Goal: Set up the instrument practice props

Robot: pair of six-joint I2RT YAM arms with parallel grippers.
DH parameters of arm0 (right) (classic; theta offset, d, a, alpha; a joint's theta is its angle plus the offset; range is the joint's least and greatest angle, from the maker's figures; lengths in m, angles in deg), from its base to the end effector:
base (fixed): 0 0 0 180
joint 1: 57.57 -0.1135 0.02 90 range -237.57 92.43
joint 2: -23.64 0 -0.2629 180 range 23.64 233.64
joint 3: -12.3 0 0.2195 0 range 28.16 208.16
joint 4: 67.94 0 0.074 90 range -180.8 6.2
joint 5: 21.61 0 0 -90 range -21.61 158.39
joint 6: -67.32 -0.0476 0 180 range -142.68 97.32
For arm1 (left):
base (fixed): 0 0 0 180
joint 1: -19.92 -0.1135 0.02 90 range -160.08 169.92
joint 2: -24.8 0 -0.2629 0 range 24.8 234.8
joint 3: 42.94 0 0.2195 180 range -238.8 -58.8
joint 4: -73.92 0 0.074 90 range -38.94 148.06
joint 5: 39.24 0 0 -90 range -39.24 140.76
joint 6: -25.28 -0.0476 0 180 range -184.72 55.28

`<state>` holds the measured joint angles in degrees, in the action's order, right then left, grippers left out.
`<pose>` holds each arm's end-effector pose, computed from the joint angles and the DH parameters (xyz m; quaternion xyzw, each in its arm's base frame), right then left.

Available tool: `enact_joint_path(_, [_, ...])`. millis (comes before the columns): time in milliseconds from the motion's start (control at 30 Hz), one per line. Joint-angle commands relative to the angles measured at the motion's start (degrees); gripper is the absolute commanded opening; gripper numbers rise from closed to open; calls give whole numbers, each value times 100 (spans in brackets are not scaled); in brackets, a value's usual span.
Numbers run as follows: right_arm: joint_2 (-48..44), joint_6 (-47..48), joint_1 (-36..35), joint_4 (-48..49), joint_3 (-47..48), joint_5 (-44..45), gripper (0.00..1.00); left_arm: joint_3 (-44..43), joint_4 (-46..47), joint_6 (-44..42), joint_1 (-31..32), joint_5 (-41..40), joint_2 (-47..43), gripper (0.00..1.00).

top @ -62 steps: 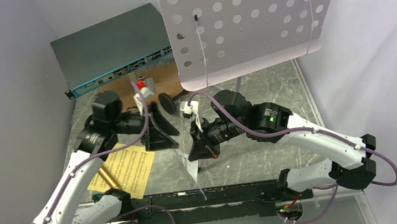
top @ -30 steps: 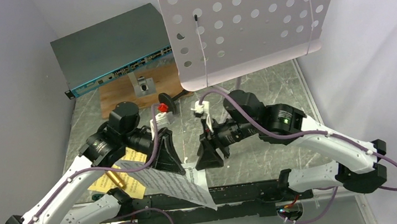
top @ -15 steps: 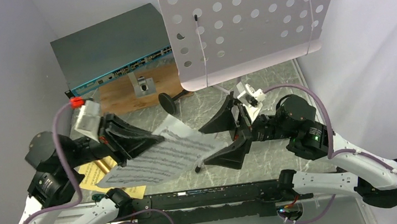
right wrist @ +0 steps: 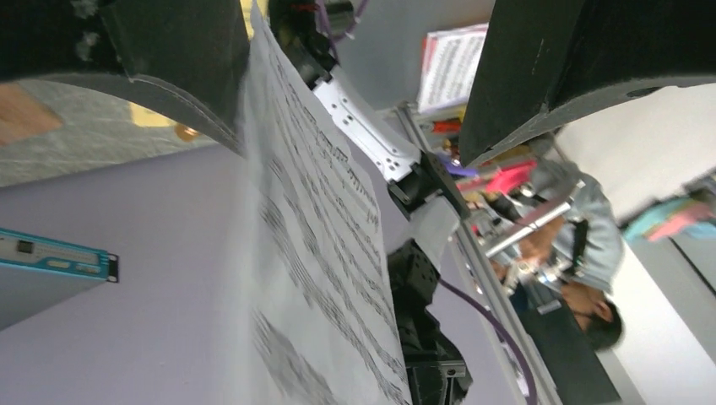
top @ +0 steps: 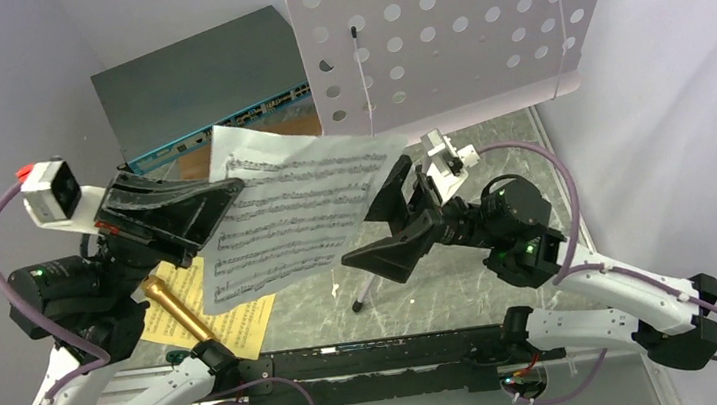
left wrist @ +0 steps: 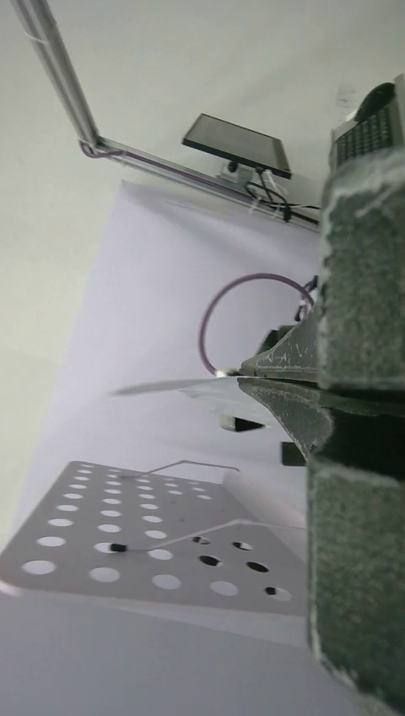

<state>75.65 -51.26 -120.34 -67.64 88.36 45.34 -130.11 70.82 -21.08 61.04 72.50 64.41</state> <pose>0.0594 0.1561 0.4587 -0.3166 0.4583 0.6647 0.4978 0.0260 -0.0461 0.5259 0.1655 0.3838 -0.6643 0.6197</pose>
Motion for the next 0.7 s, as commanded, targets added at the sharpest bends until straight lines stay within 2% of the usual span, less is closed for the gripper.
enact_joint_path(0, [243,-773,-9,1643,-242,105,76,206,1165,319,27,-650,3,0])
enact_joint_path(100, [346,-1024,-6,2086,-310,135,49,451,1527,393,27,-949,-49,0])
enact_joint_path(133, [367,-1061,-3,2174,-311,171,46,516,1619,424,27,-1045,-67,0])
enact_joint_path(400, [461,-1072,5,2494,-149,397,38,906,2283,583,27,-1481,-116,0])
enact_joint_path(667, [521,-1150,194,2402,67,702,32,1066,2563,611,27,-1600,-86,0])
